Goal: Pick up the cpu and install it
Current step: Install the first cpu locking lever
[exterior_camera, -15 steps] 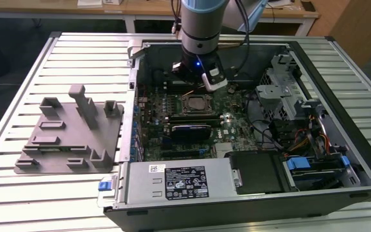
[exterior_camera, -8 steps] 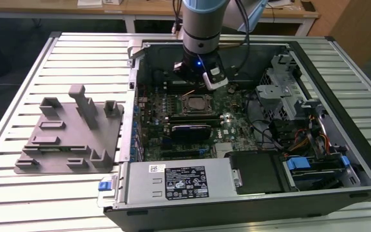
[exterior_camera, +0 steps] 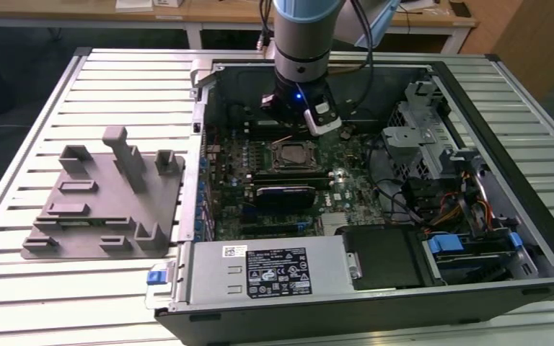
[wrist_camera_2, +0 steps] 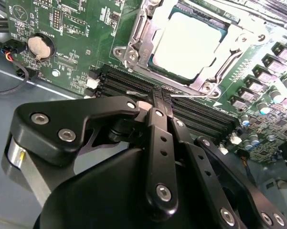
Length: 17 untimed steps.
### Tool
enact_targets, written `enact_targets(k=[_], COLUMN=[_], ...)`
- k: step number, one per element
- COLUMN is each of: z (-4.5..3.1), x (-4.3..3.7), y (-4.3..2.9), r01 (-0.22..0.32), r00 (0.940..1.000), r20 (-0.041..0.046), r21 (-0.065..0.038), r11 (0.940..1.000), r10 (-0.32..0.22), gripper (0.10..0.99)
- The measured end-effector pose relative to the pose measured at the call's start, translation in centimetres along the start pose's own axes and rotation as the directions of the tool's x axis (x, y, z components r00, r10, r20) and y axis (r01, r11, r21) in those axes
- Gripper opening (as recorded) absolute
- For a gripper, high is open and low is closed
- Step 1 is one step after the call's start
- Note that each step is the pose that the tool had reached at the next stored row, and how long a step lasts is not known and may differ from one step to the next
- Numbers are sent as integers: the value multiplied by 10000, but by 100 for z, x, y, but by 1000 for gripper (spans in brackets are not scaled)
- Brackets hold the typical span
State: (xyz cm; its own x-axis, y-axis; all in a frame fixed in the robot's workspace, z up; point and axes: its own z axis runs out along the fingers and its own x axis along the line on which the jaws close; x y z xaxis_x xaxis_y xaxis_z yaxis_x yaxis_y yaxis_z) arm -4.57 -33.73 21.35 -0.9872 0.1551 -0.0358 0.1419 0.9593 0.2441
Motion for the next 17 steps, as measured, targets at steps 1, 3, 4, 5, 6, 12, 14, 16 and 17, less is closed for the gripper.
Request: enact_targets(k=[1,3,4,5,6,12,14,16,17], z=[0,1,2,3,9,62,69,78,84], x=[0,0,0,0,0,3,4,7,8], y=[0,0,0,0,-1,-16,-14,-5,0], r01=[0,-1,-1,-1,1,51,62,68,68], r00=[10000,10000,10000,10000,10000,9998,9997,9996,9995], r20=[0,1,1,1,7,212,248,274,293], r21=[1,0,0,0,-5,-28,-21,3,21], r11=[10000,10000,10000,10000,10000,10000,10000,10000,10000], r10=[0,1,1,1,-1,-51,-61,-68,-69], gripper=[106,106,106,106,106,106,106,106,106])
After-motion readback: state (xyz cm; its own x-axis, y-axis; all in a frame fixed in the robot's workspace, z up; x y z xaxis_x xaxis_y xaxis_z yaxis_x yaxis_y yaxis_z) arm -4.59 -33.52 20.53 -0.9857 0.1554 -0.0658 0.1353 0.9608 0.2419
